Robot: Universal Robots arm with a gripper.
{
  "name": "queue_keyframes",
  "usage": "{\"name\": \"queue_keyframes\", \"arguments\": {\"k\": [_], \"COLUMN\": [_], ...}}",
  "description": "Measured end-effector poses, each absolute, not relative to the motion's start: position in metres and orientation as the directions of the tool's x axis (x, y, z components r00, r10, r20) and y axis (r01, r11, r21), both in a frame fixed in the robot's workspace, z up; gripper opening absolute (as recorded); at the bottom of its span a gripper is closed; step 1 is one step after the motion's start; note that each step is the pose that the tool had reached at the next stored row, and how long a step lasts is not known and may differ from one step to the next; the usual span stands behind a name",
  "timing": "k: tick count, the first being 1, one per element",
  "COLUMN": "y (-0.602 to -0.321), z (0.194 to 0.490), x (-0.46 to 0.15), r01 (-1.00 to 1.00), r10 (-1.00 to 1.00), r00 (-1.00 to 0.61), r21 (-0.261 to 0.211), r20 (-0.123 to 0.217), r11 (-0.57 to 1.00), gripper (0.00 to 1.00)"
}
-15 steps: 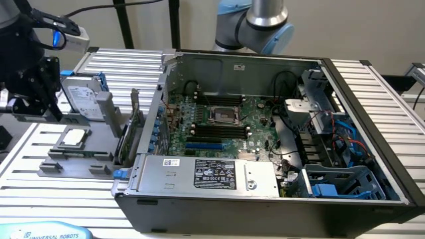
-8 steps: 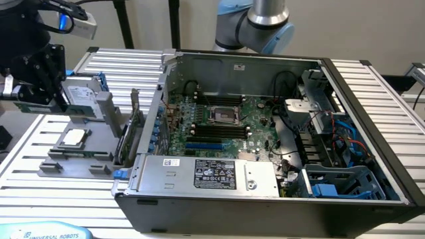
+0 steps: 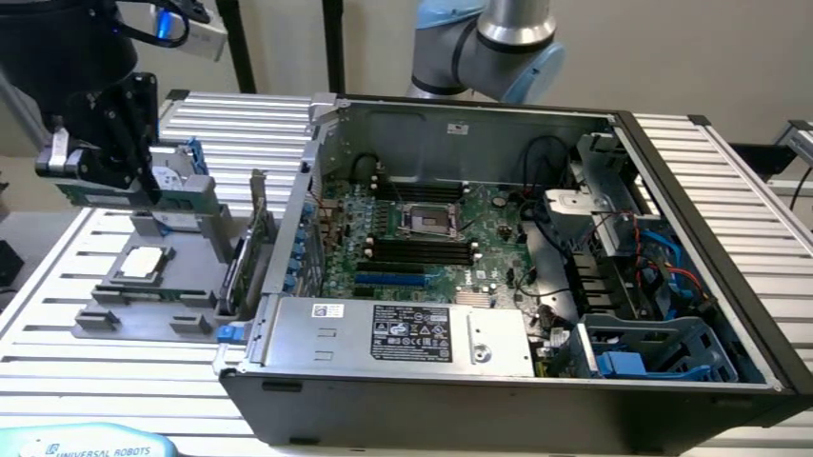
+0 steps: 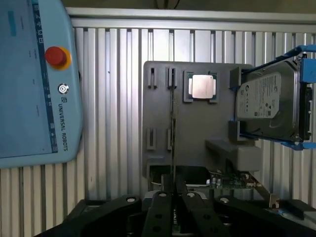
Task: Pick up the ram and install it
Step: 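Pick up the ram and move it above insertion slot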
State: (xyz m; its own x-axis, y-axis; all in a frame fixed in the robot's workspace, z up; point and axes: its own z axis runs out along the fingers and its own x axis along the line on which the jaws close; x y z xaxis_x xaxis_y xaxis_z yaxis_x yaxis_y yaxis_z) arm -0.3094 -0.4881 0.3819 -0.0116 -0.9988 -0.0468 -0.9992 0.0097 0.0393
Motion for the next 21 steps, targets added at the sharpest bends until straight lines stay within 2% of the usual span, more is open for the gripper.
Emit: {"name": "queue_keyframes", "arguments": {"k": [21], "y": [-0.477], "z": [0.390], "x": [-0.224], "r01": [-0.999], "r10": [-0.999], "r00": [-0.012], "r21": [0.040], "r20": [-0.047], "r11": [0.010], "gripper": [0.14]}}
